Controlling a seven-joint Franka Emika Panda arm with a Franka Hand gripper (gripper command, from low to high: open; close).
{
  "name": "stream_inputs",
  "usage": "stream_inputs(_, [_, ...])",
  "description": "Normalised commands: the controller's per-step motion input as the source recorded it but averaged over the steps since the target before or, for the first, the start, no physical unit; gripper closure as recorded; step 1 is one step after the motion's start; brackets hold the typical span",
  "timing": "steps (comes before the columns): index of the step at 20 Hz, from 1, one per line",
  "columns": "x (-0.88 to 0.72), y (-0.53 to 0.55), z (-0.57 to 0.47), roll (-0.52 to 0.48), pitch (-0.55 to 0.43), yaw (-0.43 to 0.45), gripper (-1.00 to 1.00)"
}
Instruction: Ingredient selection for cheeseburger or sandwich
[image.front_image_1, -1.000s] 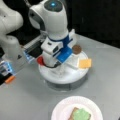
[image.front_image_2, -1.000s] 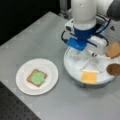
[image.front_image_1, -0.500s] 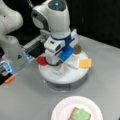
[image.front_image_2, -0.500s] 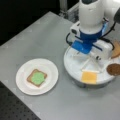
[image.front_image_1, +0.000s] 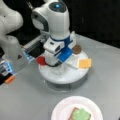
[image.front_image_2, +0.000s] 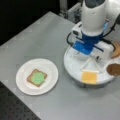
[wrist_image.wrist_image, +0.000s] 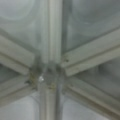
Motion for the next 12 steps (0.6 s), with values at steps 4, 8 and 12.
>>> stream_inputs(4, [-0.15, 0.11, -0.18, -0.157, -0.177, 0.033, -1.00])
stream_inputs(8, [-0.12, 0.08, -0.14, -0.145, -0.169, 0.014, -1.00])
stream_inputs(12, [-0.09, 0.04, -0.11, -0.149, -0.167, 0.056, -1.00])
